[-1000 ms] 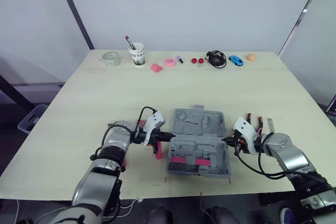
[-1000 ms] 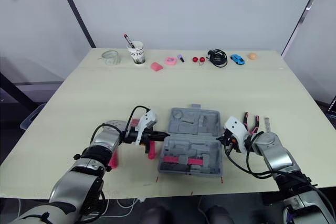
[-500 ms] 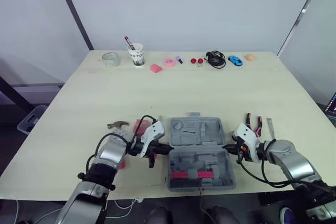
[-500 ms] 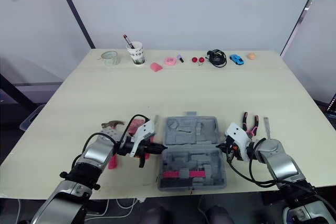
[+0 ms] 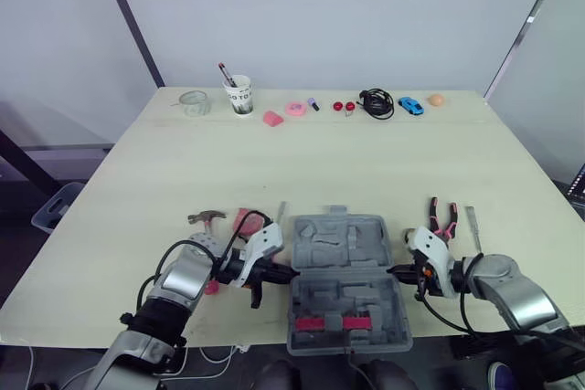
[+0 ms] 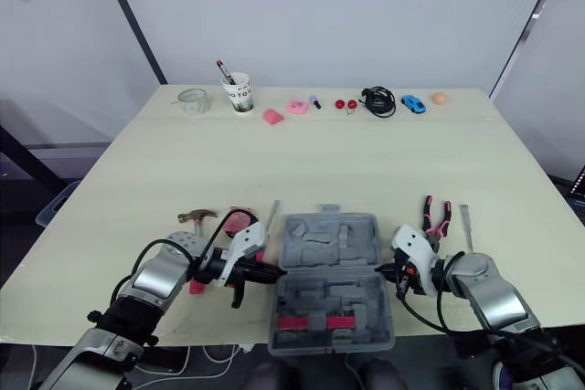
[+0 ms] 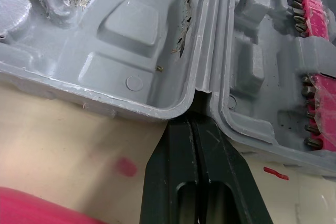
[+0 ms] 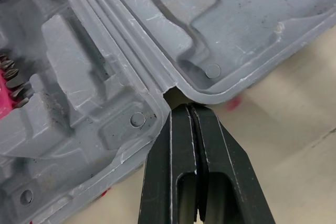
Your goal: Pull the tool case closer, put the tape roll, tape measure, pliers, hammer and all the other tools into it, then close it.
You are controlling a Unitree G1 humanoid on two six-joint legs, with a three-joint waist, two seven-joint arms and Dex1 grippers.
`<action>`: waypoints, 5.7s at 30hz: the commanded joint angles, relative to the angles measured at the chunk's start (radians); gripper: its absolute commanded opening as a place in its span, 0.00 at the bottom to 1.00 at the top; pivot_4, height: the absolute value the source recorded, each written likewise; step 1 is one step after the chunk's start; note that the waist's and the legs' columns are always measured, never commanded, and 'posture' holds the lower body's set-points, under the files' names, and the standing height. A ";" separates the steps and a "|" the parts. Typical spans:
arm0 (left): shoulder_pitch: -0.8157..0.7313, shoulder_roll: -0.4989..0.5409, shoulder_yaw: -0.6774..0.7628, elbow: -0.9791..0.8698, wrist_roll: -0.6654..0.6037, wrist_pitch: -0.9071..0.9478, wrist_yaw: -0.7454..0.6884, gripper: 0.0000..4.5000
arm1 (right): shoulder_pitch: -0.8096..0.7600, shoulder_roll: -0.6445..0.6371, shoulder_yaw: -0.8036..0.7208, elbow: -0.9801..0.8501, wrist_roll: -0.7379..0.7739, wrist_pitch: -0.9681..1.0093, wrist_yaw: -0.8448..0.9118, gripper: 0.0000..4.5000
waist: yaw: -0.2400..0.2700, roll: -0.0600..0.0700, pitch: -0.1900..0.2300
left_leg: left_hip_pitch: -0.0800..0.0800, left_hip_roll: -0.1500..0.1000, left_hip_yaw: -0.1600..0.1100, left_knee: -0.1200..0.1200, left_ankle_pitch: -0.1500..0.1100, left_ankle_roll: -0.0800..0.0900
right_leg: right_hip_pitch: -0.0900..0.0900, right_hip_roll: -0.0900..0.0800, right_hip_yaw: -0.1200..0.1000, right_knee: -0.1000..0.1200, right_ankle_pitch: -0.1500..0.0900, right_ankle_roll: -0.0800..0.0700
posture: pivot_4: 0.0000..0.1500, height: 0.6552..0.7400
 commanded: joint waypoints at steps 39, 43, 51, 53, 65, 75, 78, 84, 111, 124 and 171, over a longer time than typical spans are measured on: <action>0.054 0.066 -0.066 -0.092 -0.052 -0.010 -0.012 0.01 | 0.040 -0.053 0.024 -0.078 0.046 0.048 0.027 0.00 | 0.002 0.000 0.000 | 0.000 0.000 0.000 0.000 0.000 0.000 | 0.000 0.000 0.000 0.000 0.000 0.000 | 1.00 1.00; 0.056 0.067 -0.068 -0.095 -0.052 -0.008 -0.012 0.01 | 0.041 -0.054 0.026 -0.082 0.049 0.052 0.029 0.00 | 0.002 0.000 0.000 | 0.000 0.000 0.000 0.000 0.000 0.000 | 0.000 0.000 0.000 0.000 0.000 0.000 | 1.00 1.00; 0.064 0.085 -0.080 -0.111 -0.054 0.005 -0.024 0.01 | 0.043 -0.053 0.033 -0.083 0.044 0.052 0.023 0.00 | 0.002 0.000 0.000 | 0.000 0.000 0.000 0.000 0.000 0.000 | 0.000 0.000 0.000 0.000 0.000 0.000 | 1.00 1.00; 0.065 0.089 -0.084 -0.111 -0.057 0.006 -0.022 0.01 | 0.042 -0.053 0.033 -0.081 0.044 0.052 0.022 0.00 | 0.002 0.000 0.000 | 0.000 0.000 0.000 0.000 0.000 0.000 | 0.000 0.000 0.000 0.000 0.000 -0.001 | 1.00 1.00; 0.043 0.069 -0.072 -0.060 -0.048 -0.035 0.033 0.01 | 0.039 -0.047 0.032 -0.079 0.045 0.049 0.014 0.00 | 0.005 0.000 0.000 | 0.000 0.000 0.000 0.000 0.000 0.000 | 0.000 0.000 0.000 0.000 -0.002 -0.003 | 1.00 1.00; 0.047 0.080 -0.073 -0.060 -0.050 -0.036 0.024 0.01 | 0.034 -0.042 0.033 -0.063 0.038 0.039 0.008 0.00 | 0.006 0.000 0.000 | 0.000 0.000 0.000 0.001 0.000 0.000 | 0.000 0.000 0.000 0.000 -0.002 -0.004 | 1.00 1.00; 0.047 0.082 -0.073 -0.059 -0.050 -0.037 0.023 0.01 | 0.030 -0.039 0.030 -0.055 0.035 0.032 0.001 0.00 | 0.006 0.000 0.000 | 0.000 0.000 0.000 0.001 0.000 0.000 | 0.000 0.000 0.000 0.000 -0.002 -0.004 | 1.00 1.00; 0.042 0.078 -0.065 -0.054 -0.051 -0.042 0.032 0.01 | 0.017 -0.024 0.021 -0.045 0.043 0.017 -0.012 0.00 | 0.006 0.000 0.000 | 0.000 0.000 0.000 0.001 0.000 0.000 | 0.000 0.000 0.000 0.000 -0.002 -0.004 | 1.00 1.00; 0.039 0.075 -0.073 -0.037 -0.055 -0.053 0.039 0.01 | 0.037 -0.051 0.044 -0.055 0.031 0.027 0.006 0.00 | 0.009 0.000 0.000 | 0.000 0.000 0.000 0.002 0.000 0.000 | 0.001 0.000 0.000 0.000 -0.002 -0.004 | 1.00 1.00; 0.043 0.081 -0.070 -0.039 -0.057 -0.055 0.043 0.01 | 0.040 -0.056 0.035 -0.038 0.022 0.012 -0.002 0.00 | 0.008 0.000 0.000 | 0.000 0.000 0.000 0.002 0.000 0.000 | 0.001 0.000 0.000 0.000 -0.002 -0.004 | 1.00 1.00; 0.843 -0.009 0.852 -0.331 -0.462 -0.199 0.411 1.00 | 0.629 0.088 -0.714 0.013 0.360 -0.588 -0.075 0.98 | 0.007 0.002 0.000 | 0.004 0.007 0.005 0.000 -0.001 0.000 | 0.000 -0.005 0.002 -0.002 -0.003 -0.004 | 1.00 1.00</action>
